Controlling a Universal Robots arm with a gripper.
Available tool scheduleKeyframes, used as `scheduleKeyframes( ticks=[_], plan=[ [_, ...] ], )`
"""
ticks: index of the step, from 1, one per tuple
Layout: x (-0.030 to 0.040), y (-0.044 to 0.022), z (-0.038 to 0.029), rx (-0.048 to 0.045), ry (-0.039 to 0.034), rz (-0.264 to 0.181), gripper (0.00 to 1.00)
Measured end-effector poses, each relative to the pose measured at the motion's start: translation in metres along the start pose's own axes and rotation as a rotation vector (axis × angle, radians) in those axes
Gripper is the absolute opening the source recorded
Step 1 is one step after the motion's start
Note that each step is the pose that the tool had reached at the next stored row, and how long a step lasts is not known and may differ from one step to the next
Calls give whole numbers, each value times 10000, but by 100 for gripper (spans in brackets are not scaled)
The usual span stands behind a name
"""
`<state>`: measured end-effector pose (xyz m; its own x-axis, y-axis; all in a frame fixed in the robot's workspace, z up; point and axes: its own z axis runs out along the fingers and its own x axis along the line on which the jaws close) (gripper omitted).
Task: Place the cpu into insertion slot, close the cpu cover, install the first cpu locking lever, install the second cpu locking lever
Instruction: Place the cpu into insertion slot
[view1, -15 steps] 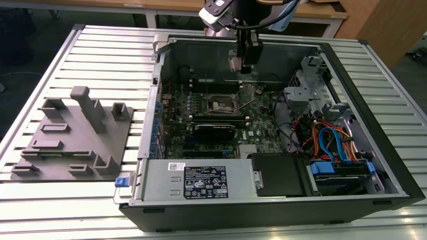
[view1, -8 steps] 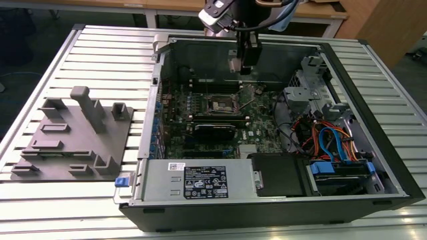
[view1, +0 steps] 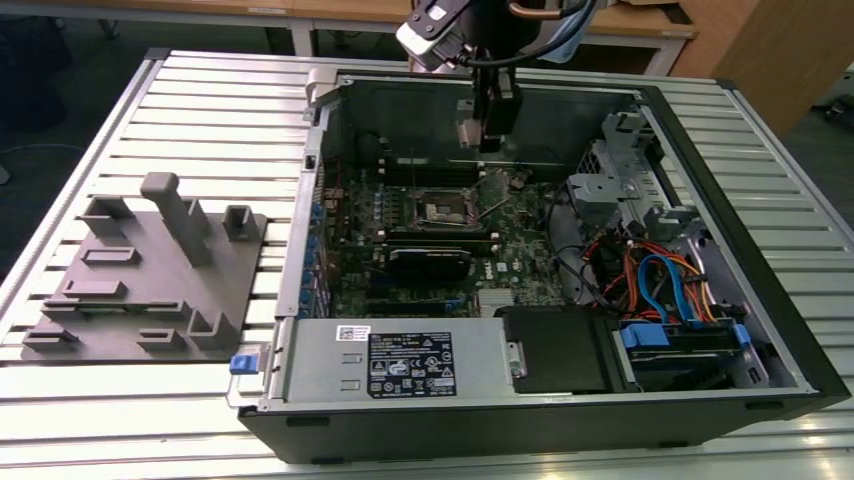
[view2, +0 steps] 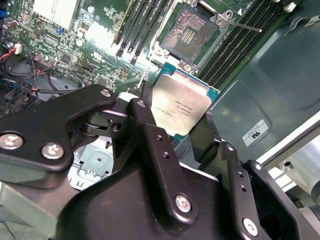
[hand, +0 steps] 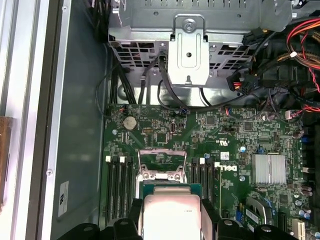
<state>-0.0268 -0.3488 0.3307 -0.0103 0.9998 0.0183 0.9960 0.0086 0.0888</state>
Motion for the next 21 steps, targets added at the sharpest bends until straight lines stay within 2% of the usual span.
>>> scheduleKeyframes(
  ticks=[15,17,21],
  plan=[
    [0,0,5,-2,-3,45,54],
    [0,-3,13,-5,-13,167,54],
    [0,-12,39,-16,-66,740,54]
  ],
)
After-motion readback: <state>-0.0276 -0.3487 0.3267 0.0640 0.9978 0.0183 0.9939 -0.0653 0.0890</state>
